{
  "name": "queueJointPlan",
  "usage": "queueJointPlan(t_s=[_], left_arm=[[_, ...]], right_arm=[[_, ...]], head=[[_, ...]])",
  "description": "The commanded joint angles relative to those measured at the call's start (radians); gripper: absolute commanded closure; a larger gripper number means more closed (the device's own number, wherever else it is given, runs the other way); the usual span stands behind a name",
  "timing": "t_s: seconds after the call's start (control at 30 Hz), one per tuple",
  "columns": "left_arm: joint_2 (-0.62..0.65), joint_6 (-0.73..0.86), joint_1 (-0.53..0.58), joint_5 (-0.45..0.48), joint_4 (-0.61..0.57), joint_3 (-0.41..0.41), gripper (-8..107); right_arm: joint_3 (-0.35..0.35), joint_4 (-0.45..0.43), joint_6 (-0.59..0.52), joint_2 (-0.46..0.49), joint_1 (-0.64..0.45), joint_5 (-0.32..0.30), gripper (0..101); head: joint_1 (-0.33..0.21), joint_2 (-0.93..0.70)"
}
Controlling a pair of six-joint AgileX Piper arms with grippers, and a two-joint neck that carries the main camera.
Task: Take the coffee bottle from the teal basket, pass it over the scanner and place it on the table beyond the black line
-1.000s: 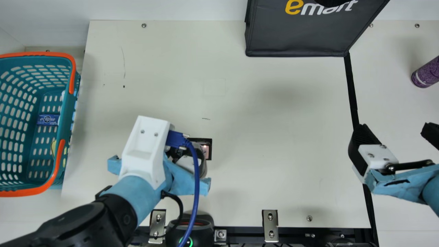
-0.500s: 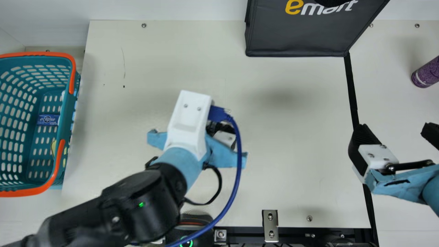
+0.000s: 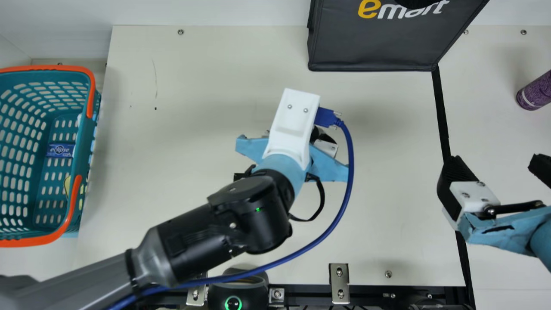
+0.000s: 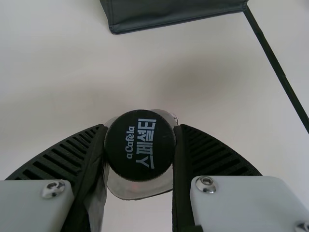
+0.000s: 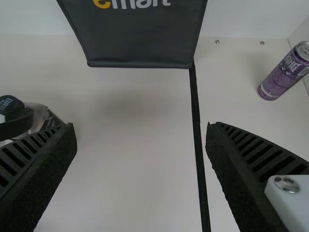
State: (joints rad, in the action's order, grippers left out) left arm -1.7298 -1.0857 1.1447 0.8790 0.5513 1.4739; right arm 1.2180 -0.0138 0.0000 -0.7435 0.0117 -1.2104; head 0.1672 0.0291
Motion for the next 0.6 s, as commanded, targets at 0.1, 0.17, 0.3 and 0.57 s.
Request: queueJointPlan(t_s=[0.1, 0.17, 0.3, 0.57], left_arm=[[-0.040, -0.008, -0.002, -0.015, 0.014, 0.007, 107], [-0.049, -0.008, -0.003, -0.019, 0.018, 0.006, 107], [-0.062, -0.006, -0.006, -0.026, 0.022, 0.004, 97], [-0.074, 0.002, -0.013, -0.036, 0.016, -0.003, 70]], right_arm=[[0.000, 0.000, 0.000, 0.000, 0.000, 0.000, 6], [0.000, 0.000, 0.000, 0.000, 0.000, 0.000, 6], [0.000, 0.000, 0.000, 0.000, 0.000, 0.000, 6], [0.000, 0.000, 0.000, 0.000, 0.000, 0.000, 6]], head=[[-0.029, -0.002], [-0.029, -0.002], [-0.029, -0.002], [-0.029, -0.002]])
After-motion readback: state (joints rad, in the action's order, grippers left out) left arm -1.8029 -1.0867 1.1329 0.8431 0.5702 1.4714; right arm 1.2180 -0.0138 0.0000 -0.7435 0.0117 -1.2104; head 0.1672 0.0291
